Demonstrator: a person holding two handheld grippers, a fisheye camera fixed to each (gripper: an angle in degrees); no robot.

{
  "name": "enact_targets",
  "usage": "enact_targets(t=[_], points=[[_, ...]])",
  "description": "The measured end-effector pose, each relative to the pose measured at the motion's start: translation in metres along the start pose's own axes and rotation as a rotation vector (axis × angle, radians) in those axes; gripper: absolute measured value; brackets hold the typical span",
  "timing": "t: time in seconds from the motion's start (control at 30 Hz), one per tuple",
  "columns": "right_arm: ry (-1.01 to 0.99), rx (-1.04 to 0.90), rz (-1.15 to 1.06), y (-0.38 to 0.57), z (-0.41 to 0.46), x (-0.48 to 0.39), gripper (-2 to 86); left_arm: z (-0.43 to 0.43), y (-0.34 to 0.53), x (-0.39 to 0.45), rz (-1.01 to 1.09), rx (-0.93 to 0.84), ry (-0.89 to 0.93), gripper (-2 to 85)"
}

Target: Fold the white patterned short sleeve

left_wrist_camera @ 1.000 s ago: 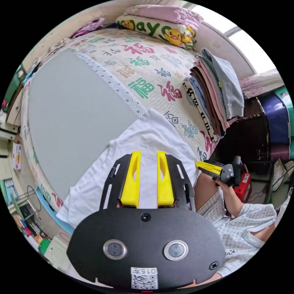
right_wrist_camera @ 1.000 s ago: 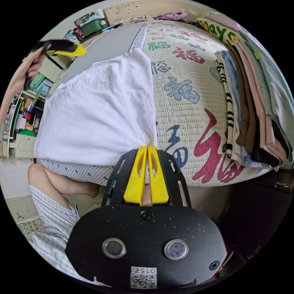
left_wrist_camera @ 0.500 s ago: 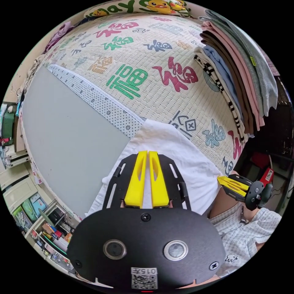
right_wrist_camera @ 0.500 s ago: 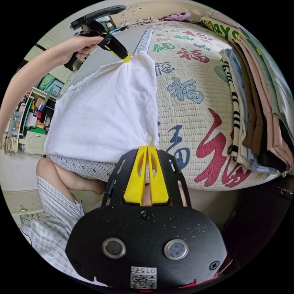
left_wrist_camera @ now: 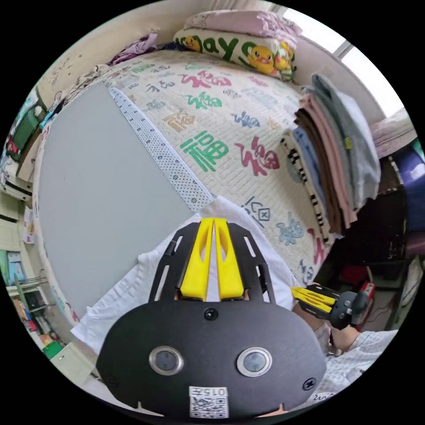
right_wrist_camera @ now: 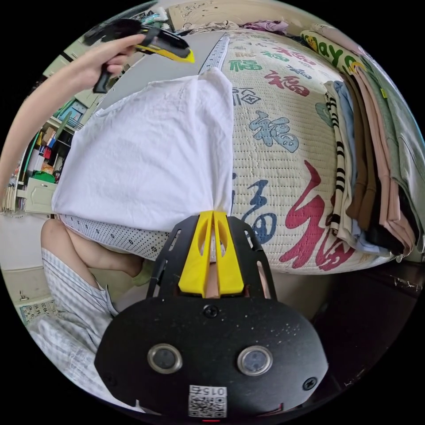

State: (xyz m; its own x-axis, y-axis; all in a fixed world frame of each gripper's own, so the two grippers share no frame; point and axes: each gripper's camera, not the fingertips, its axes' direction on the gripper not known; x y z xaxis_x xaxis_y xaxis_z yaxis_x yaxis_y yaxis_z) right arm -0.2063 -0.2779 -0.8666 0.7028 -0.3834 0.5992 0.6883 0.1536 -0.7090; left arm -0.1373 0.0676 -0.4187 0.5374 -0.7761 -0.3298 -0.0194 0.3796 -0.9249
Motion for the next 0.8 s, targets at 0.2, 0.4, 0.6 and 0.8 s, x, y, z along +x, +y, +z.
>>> enact_targets(t=[0.2,0.4,0.6,0.8], points=[[-0.044,0.004,0.027,-0.015,-0.037,-0.002,-0.4,-0.131,0.193,-0.074,-0.218,0.454,0.231,-0.3],[0.204,-0.006,-0.051,-0.034,-0.068,-0.056,-0.4,-0.167,0.435,-0.138,-0.612,0.561,0.018,2.8],[0.295,-0.043,-0.100,-0.059,-0.098,-0.082,-0.7,-0.177,0.569,-0.162,-0.758,0.602,-0.051,5.4],[0.204,0.022,0.057,-0.083,-0.183,-0.070,-0.9,-0.190,0.616,-0.167,-0.752,0.715,-0.097,8.0]])
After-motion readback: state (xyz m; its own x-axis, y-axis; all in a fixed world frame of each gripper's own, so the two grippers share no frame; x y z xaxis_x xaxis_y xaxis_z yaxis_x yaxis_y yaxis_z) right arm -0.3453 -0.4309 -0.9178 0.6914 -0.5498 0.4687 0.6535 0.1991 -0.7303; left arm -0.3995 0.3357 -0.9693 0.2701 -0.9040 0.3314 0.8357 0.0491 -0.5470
